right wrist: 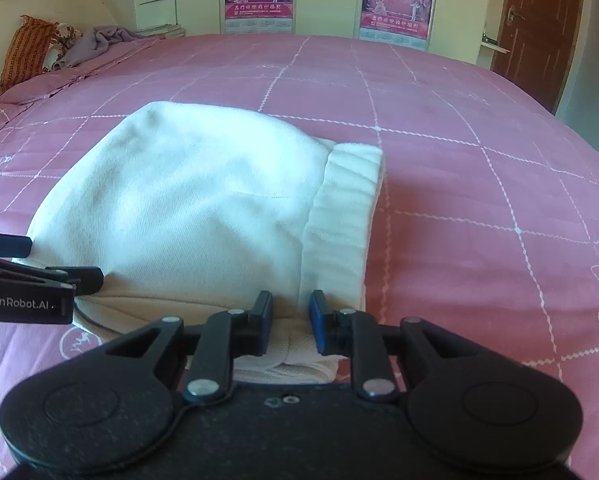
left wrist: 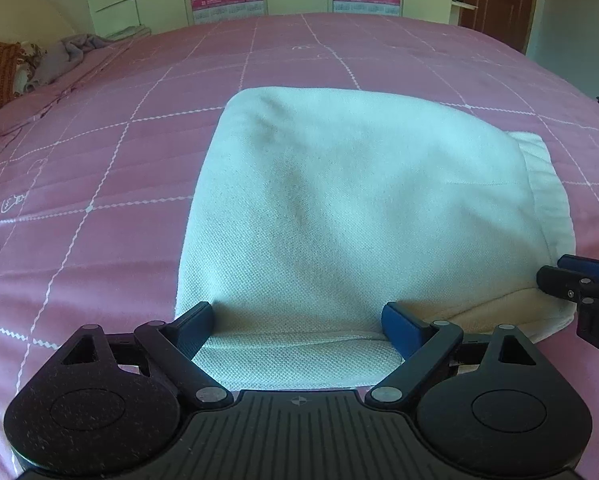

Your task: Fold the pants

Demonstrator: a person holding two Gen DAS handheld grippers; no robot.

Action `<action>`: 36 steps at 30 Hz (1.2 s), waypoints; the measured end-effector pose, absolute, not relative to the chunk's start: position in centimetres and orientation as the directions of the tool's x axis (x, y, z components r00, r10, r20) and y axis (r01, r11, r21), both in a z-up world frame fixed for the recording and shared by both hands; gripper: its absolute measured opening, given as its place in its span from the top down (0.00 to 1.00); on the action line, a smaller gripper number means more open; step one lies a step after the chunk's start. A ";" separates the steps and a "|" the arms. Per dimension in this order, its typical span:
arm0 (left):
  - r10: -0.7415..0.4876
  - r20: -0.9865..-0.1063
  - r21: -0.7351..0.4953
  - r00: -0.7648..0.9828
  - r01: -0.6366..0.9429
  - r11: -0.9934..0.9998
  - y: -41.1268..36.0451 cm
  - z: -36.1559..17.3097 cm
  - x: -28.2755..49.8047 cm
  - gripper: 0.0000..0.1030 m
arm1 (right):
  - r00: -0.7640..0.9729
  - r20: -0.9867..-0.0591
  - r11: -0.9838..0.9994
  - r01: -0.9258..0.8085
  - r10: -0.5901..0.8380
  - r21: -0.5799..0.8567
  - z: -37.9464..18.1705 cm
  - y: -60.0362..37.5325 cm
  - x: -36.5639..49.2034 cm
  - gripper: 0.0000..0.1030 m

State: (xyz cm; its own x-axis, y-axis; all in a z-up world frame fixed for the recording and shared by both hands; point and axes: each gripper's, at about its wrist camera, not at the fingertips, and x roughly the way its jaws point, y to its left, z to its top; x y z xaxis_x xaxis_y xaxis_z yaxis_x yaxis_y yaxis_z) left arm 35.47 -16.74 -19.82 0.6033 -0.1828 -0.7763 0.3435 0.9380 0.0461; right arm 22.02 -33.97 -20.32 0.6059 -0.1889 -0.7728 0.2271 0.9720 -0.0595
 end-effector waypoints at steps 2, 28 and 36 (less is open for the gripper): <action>-0.169 -0.783 0.046 0.598 0.327 0.944 -16.8 -19.4 35.8 0.11 | 0.584 -0.788 0.974 0.213 -0.195 -0.083 -19.8 -33.7 22.5 0.80; -0.051 -0.793 0.148 0.607 0.272 0.951 -16.1 -16.1 33.2 0.00 | 0.598 -0.776 0.962 0.272 -0.200 -0.038 -18.0 -32.4 21.8 0.53; -0.055 -0.744 0.169 0.666 0.267 0.949 -14.7 -12.4 29.8 0.00 | 0.662 -0.736 0.962 0.268 -0.145 0.052 -14.8 -31.7 17.9 0.41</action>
